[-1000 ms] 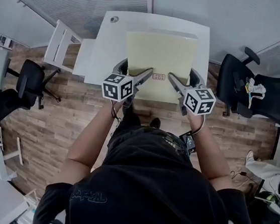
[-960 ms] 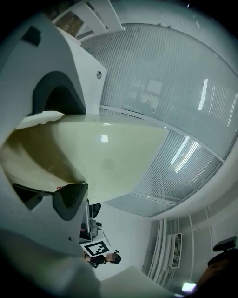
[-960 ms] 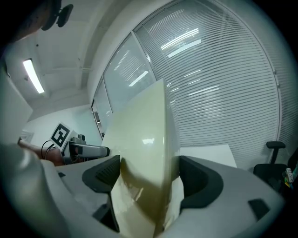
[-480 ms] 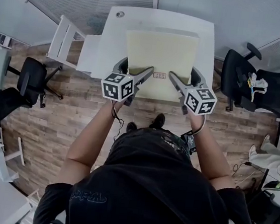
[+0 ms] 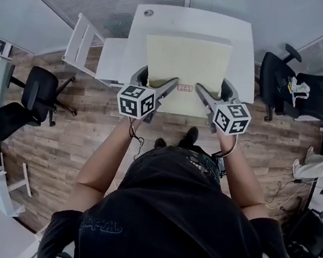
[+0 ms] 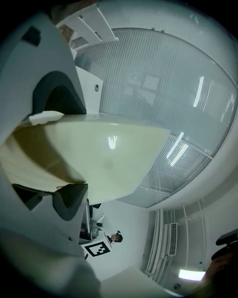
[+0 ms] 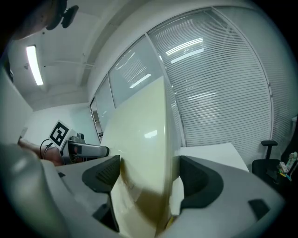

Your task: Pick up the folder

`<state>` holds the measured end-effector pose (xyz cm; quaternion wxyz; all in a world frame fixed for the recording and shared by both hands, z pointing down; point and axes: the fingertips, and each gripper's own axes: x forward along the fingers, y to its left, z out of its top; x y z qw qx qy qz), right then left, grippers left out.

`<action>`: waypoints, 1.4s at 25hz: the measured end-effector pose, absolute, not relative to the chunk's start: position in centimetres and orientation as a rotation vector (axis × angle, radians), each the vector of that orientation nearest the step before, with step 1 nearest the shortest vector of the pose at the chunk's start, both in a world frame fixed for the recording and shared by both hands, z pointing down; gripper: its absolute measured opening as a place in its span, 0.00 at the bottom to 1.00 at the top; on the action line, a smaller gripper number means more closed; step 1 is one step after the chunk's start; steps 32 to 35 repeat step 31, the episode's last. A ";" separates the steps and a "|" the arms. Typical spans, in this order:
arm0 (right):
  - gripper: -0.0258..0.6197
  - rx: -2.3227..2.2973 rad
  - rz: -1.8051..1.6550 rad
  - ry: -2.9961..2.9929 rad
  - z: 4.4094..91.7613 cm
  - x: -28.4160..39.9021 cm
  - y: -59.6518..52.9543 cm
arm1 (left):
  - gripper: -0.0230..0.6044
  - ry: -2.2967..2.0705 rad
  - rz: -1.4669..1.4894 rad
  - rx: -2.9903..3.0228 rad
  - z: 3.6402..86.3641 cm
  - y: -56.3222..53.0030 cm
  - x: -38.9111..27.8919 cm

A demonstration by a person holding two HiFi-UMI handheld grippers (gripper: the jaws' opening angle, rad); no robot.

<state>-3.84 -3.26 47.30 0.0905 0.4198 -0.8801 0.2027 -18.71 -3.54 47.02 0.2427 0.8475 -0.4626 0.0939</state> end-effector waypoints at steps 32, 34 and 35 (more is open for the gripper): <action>0.63 1.287 0.534 -2.596 45.9 -8.7 6.2 | 0.78 -1.237 0.209 2.365 46.2 5.6 -23.6; 0.63 1.287 0.534 -2.596 45.9 -8.7 6.2 | 0.78 -1.237 0.209 2.365 46.2 5.6 -23.6; 0.63 1.287 0.534 -2.596 45.9 -8.7 6.2 | 0.78 -1.237 0.209 2.365 46.2 5.6 -23.6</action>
